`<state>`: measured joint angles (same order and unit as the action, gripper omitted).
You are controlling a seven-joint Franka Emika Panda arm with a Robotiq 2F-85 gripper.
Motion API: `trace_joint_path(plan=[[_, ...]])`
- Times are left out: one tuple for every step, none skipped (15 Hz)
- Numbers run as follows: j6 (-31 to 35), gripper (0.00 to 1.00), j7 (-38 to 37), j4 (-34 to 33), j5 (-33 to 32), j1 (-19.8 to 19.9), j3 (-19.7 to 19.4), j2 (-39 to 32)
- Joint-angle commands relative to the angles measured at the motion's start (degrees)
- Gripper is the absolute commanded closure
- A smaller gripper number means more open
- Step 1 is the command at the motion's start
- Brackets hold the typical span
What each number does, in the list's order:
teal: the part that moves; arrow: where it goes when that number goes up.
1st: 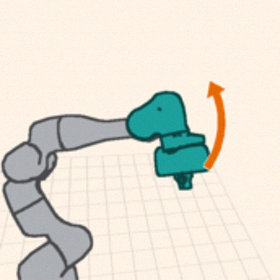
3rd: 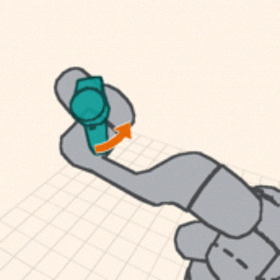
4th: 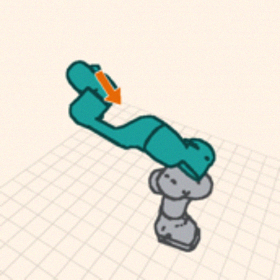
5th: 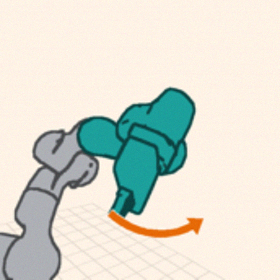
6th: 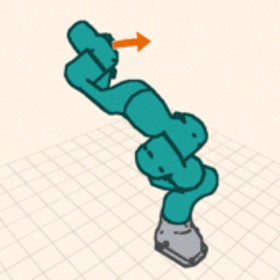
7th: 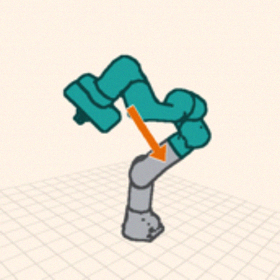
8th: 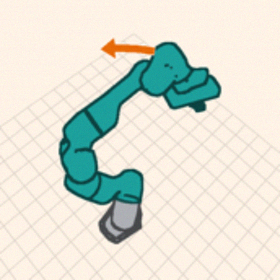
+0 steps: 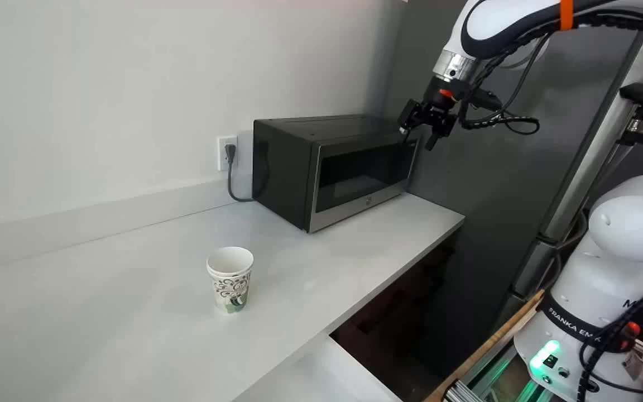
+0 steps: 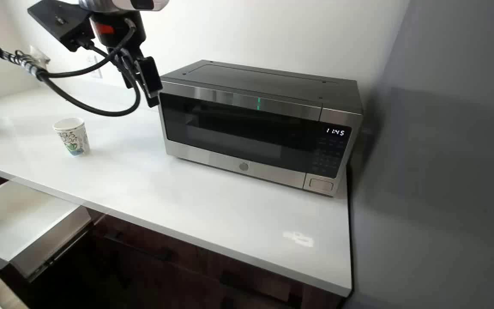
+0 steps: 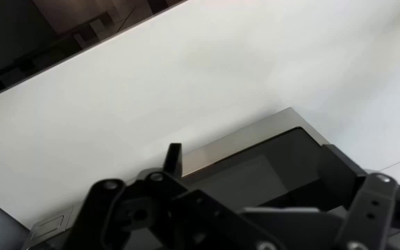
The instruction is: Press a button on the microwave.
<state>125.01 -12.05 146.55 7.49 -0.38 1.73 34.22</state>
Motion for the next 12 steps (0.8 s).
trace_joint_path(plan=[[-0.2,0.0,0.2,-0.1,0.2,0.4,0.3,0.0],[-0.2,0.0,0.2,-0.1,0.2,0.4,0.3,0.0],[-0.2,0.0,0.2,-0.1,0.2,0.4,0.3,0.0],[-0.2,0.0,0.2,-0.1,0.2,0.4,0.3,0.0],[-0.2,0.0,0.2,-0.1,0.2,0.4,0.3,0.0],[-0.2,0.0,0.2,-0.1,0.2,0.4,0.3,0.0],[3.6,0.0,2.8,1.0,-0.8,0.3,0.0,0.3],[9.1,0.0,3.7,2.0,-2.4,1.0,0.3,0.3],[12.3,0.0,5.9,1.9,-3.8,1.4,-0.2,-0.7],[16.4,0.0,10.0,2.1,-3.8,0.8,-2.3,-1.6],[20.7,0.0,13.1,2.6,-4.0,0.5,-3.7,-2.5],[24.4,0.0,15.5,2.6,-6.4,1.9,-4.3,-4.2]])
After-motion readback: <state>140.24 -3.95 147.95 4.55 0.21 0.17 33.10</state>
